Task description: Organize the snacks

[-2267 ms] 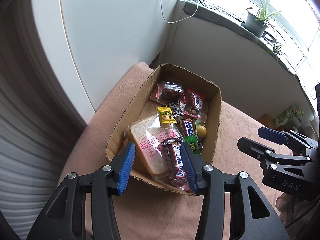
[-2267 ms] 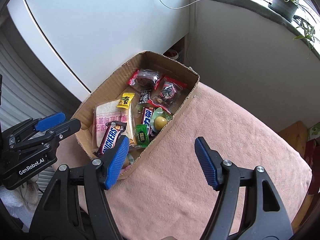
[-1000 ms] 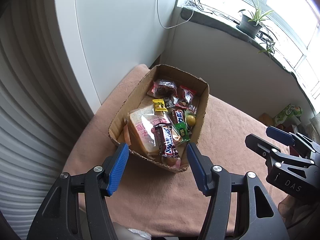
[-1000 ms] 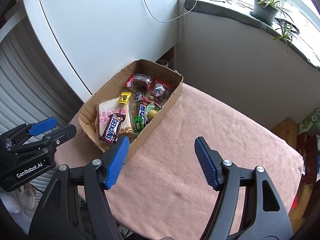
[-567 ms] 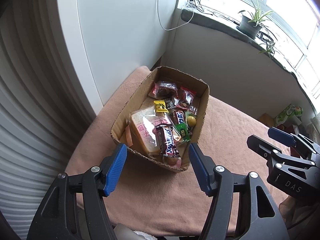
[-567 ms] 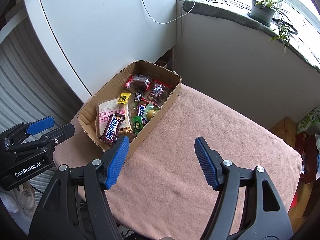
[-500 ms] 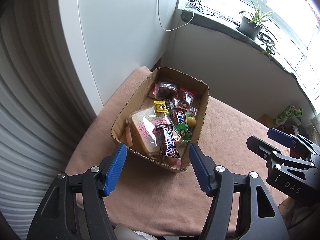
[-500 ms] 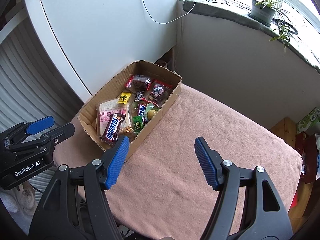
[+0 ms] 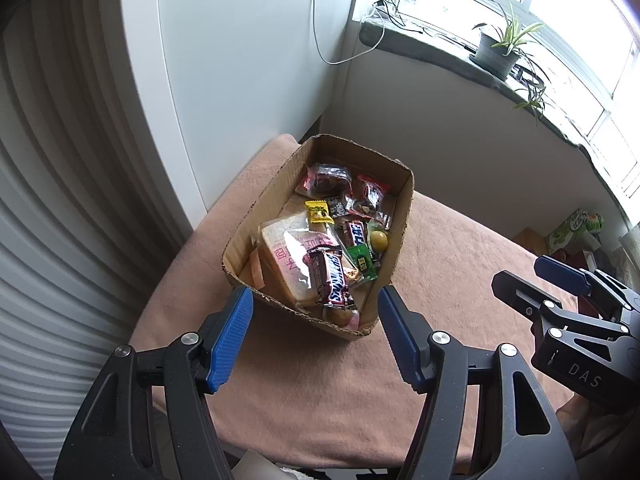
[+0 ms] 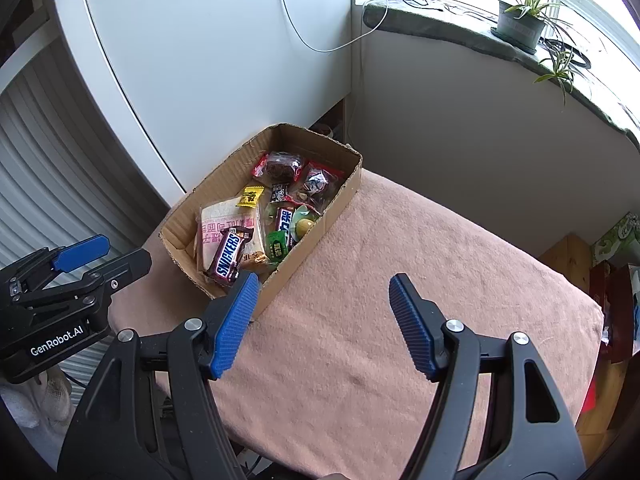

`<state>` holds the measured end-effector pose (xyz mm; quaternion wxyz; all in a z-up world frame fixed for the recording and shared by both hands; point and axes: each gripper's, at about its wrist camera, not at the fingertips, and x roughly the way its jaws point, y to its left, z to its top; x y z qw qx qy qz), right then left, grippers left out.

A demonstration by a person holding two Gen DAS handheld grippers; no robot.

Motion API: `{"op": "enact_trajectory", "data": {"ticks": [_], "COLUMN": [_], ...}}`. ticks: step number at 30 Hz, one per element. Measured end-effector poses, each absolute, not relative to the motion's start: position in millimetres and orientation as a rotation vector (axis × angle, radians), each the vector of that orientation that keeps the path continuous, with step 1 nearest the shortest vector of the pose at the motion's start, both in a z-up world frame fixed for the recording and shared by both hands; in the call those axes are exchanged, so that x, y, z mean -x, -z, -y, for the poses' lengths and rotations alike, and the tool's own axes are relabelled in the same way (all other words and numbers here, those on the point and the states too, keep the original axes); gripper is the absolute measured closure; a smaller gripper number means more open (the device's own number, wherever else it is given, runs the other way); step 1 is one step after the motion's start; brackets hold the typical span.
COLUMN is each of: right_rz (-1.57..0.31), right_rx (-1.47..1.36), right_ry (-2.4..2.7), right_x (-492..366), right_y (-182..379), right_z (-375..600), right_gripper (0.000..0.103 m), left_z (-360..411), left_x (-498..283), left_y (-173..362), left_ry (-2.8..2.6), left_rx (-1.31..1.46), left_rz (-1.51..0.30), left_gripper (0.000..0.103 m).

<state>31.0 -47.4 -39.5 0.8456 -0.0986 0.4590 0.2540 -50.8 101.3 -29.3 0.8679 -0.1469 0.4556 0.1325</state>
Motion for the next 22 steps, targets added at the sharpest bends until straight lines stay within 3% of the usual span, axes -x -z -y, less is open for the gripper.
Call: {"op": "enact_trajectory", "data": {"ticks": [22], "right_rz": [-0.957], "right_rx": [0.207], "right_ry": [-0.536], "right_x": [-19.3], "right_y": [35.9], "right_z": [48.3], "right_gripper": [0.032], "left_z": [-97.9], "left_x": [62.2], "left_y": [25.5], "left_ry": [-0.290], "left_rx": [0.313], "left_rz": [-0.943], "left_gripper": [0.038]}}
